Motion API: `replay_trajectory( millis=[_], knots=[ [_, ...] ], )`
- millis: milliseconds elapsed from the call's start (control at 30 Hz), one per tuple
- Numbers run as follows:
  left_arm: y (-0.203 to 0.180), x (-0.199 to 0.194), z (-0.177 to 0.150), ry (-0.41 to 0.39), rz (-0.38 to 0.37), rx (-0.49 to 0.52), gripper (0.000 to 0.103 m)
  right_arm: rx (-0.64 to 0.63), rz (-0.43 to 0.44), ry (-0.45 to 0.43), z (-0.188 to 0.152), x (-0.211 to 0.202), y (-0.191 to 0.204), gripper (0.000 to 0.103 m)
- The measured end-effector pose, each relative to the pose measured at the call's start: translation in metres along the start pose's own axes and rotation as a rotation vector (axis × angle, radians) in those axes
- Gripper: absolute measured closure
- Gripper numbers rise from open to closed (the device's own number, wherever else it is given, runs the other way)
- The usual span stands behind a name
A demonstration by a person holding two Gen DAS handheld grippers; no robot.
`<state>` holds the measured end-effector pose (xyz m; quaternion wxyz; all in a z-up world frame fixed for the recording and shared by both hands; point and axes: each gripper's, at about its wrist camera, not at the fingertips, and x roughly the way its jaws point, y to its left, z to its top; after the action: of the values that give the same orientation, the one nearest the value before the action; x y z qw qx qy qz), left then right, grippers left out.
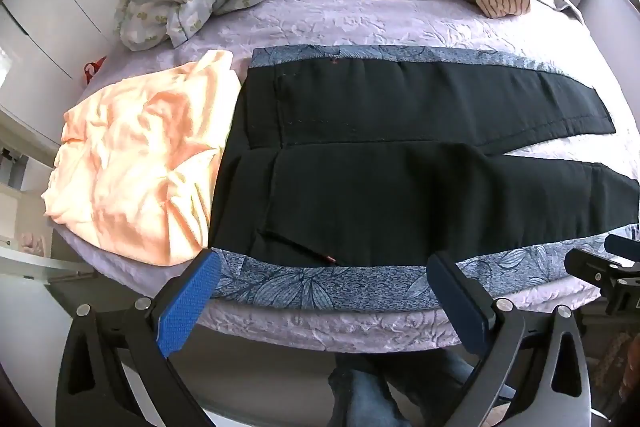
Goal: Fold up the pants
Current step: 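Lower both grippers toward the patterned waistband edge of the black trousers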
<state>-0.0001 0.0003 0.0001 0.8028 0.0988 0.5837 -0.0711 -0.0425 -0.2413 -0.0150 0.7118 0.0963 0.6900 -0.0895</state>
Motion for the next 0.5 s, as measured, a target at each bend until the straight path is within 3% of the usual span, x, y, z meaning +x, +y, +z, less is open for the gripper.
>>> replay_trajectory(
  millis=[500],
  knots=[
    [0.0013,0.0044,0.0009,0.017,-0.004,-0.001,0.0,0.011,-0.005,0.008,-0.0013,0.0013,-0.0018,0.0]
  ],
)
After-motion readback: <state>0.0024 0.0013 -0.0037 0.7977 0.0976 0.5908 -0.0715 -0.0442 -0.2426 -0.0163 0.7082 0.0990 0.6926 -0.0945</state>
